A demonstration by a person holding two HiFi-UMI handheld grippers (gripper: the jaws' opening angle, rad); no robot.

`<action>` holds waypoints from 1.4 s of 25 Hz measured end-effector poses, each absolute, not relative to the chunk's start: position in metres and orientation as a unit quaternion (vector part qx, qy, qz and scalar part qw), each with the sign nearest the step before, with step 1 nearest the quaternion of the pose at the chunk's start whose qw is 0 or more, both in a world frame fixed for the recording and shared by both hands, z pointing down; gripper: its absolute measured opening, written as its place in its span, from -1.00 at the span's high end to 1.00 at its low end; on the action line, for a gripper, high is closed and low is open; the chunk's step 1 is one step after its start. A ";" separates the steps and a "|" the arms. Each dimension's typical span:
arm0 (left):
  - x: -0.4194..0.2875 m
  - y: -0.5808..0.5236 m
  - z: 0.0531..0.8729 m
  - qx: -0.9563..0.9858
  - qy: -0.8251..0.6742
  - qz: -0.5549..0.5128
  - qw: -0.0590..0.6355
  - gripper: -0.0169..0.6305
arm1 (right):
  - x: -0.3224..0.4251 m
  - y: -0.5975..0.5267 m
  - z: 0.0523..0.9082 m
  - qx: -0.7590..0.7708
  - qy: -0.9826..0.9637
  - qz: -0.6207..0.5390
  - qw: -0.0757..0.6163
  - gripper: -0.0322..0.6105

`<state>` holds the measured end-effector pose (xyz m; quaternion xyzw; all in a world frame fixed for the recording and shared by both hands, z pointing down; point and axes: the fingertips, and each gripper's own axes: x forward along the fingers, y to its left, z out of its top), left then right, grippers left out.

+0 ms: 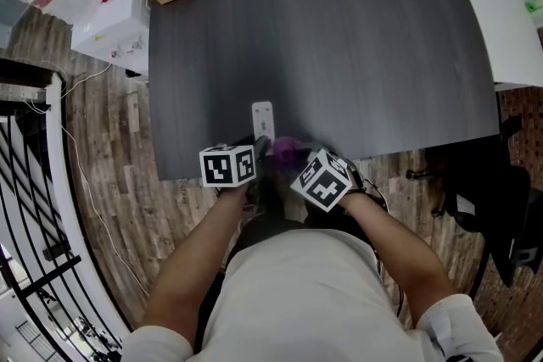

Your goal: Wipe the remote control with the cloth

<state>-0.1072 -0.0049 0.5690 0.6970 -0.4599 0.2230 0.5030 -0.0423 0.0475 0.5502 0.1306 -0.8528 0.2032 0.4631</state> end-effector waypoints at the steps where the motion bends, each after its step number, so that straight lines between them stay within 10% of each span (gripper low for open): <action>1: -0.106 -0.006 0.568 0.701 -0.456 0.225 0.499 0.56 | -0.041 0.060 0.549 0.109 -0.855 0.198 0.466 0.51; 12: -0.120 -0.014 0.534 0.815 -0.357 0.289 0.354 0.51 | -0.016 0.057 0.535 0.129 -0.867 0.238 0.417 0.51; 27: -0.104 -0.005 0.558 0.695 0.197 0.602 -0.340 -0.08 | 0.024 0.027 0.524 0.217 -0.861 0.248 0.389 0.51; 35: -0.084 0.007 0.586 0.597 0.355 0.598 -0.401 -0.08 | 0.033 0.029 0.528 0.244 -0.852 0.268 0.377 0.51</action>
